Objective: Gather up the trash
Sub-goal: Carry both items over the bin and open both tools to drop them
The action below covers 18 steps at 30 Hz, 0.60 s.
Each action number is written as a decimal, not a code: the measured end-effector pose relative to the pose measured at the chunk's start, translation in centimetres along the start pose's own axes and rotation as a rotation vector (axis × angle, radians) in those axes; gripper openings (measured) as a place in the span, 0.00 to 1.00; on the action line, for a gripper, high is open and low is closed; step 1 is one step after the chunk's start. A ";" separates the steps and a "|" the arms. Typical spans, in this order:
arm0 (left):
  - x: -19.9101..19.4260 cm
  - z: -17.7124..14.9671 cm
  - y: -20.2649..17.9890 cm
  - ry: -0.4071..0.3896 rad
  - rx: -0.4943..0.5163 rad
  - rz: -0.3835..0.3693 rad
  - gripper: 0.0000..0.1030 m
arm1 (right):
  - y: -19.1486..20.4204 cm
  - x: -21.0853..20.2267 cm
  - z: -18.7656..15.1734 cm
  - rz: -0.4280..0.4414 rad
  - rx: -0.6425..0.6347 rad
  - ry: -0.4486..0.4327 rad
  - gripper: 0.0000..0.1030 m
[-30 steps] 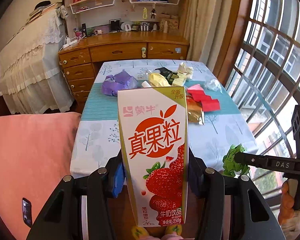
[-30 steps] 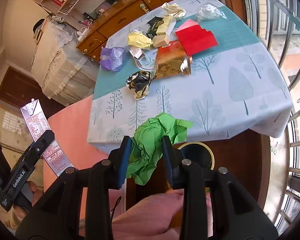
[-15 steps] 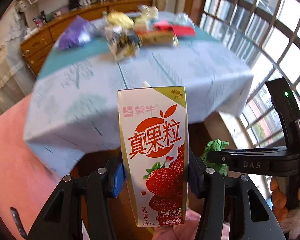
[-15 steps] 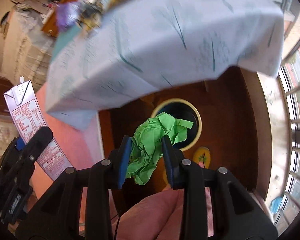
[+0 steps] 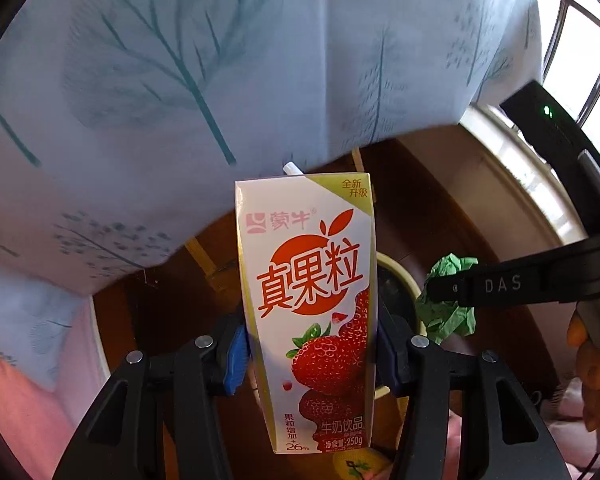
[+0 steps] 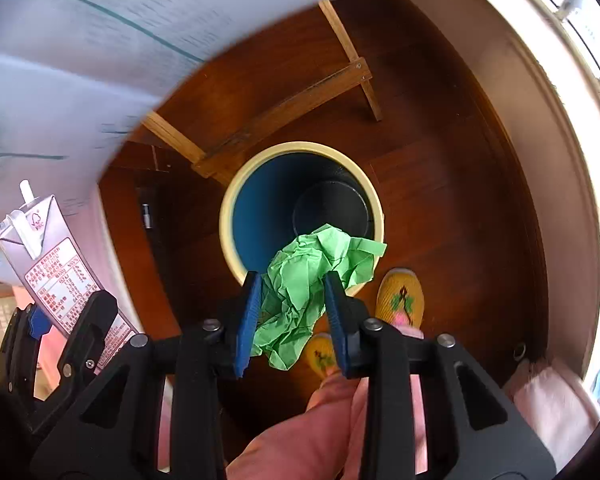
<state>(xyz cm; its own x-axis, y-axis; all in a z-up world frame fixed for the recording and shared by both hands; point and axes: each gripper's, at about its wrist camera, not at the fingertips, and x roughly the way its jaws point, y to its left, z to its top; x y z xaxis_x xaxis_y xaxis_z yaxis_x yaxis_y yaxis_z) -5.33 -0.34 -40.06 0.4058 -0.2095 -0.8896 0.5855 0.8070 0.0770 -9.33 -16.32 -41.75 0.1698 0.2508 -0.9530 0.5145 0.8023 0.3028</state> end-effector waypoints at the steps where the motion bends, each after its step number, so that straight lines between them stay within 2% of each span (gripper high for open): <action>1: 1.2 -0.2 0.1 0.006 -0.001 -0.005 0.51 | -0.1 1.2 0.4 -0.012 -0.019 0.002 0.28; 9: 11.9 -1.6 1.4 0.059 -0.020 -0.028 0.51 | -0.8 9.5 3.4 -0.052 -0.131 0.021 0.29; 12: 15.3 -1.5 1.9 0.073 -0.021 -0.028 0.51 | -1.1 12.2 4.1 -0.053 -0.143 0.037 0.30; 18: 20.8 -1.1 0.6 0.085 0.011 -0.060 0.53 | -2.2 16.6 5.9 -0.046 -0.146 0.071 0.34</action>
<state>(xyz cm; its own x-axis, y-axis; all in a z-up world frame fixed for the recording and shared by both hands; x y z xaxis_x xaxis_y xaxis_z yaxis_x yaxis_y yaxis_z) 2.71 -3.61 -59.04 0.3095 -0.2092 -0.9276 0.6145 0.7885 0.0272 -2.68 -17.17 -58.18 0.0859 0.2454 -0.9656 0.3921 0.8826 0.2592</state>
